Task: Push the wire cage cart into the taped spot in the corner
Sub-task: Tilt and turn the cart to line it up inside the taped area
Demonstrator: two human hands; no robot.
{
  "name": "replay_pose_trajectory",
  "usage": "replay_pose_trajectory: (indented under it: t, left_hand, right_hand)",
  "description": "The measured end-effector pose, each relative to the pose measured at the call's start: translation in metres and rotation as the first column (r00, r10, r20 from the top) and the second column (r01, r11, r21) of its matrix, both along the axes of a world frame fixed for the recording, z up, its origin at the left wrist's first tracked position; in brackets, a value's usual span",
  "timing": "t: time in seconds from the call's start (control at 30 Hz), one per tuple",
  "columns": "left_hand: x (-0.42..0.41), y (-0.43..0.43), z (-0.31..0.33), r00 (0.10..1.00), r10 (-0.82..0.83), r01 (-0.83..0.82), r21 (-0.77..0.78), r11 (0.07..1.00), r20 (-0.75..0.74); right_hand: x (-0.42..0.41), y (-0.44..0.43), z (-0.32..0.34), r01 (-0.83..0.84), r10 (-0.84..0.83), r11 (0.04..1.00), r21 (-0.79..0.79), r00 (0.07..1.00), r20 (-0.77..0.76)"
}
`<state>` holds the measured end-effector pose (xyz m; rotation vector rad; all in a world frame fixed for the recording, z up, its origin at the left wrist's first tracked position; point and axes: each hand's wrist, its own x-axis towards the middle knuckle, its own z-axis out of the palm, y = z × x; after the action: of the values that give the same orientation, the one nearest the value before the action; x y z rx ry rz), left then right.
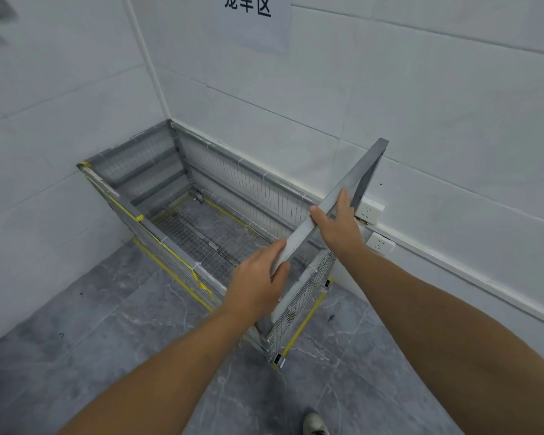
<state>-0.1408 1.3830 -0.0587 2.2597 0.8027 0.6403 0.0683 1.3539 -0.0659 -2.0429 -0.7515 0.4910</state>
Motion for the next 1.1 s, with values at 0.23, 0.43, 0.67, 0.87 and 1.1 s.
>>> replay_pose_trajectory:
  t: [0.23,0.43,0.67,0.87,1.1]
  left_hand:
    - [0.016,0.005,-0.007,0.997,0.03,-0.029,-0.021,0.999,0.07]
    - [0.042,0.012,-0.004,0.996,0.021,-0.019,-0.037,0.999,0.082]
    - [0.044,0.017,-0.007,0.996,0.036,-0.037,0.006,0.999,0.079]
    - [0.043,0.014,-0.005,0.997,0.068,-0.067,0.057,0.996,-0.024]
    - [0.04,0.01,0.005,0.977,0.11,-0.085,0.141,0.986,-0.182]
  right_hand:
    - [0.013,0.009,-0.005,0.027,-0.027,1.0,0.004,0.999,-0.041]
    - [0.042,0.024,0.0,0.005,-0.007,0.999,-0.037,0.999,-0.041]
    - [0.044,0.03,-0.015,-0.034,0.033,0.996,0.084,0.999,0.008]
    - [0.048,0.027,-0.014,-0.075,0.075,0.997,0.006,0.996,0.05]
    - [0.06,0.012,-0.006,-0.177,0.191,0.978,-0.115,0.973,0.132]
